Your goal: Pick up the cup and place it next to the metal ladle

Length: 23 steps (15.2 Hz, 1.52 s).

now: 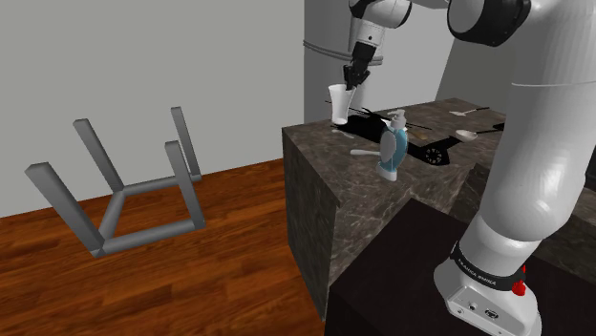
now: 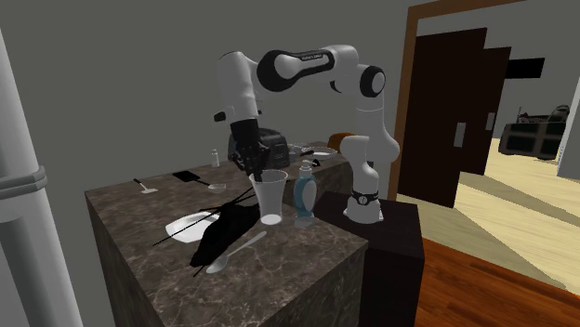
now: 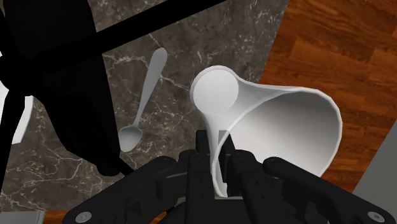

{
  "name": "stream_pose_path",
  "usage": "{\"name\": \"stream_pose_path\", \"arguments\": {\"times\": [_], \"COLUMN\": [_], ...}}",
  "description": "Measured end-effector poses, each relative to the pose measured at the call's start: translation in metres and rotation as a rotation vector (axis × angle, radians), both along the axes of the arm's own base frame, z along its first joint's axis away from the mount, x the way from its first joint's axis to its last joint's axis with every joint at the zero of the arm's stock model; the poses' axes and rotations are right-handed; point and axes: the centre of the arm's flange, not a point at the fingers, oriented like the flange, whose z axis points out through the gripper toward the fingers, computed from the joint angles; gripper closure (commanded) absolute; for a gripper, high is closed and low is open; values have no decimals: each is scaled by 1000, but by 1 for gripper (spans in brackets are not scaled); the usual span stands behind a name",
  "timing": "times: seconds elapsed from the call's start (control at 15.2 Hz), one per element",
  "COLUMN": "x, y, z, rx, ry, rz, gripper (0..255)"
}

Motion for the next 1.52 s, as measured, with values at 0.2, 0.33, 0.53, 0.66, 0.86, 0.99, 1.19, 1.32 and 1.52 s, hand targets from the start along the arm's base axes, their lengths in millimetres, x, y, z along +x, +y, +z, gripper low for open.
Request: {"name": "stream_pose_path", "arguments": {"times": [0.2, 0.33, 0.53, 0.66, 0.86, 0.99, 1.19, 1.32, 1.52], "x": [1, 2, 2, 2, 0, -4, -36, -59, -92], "y": [0, 0, 0, 0, 0, -3, -20, -31, -48], "z": [15, 23, 42, 53, 67, 75, 77, 76, 79], "rx": [0, 0, 0, 0, 0, 0, 0, 0, 0], "ry": [0, 0, 0, 0, 0, 0, 0, 0, 0], "rz": [0, 0, 0, 0, 0, 0, -1, -1, -1], "gripper": [255, 255, 255, 255, 255, 255, 255, 255, 255]}}
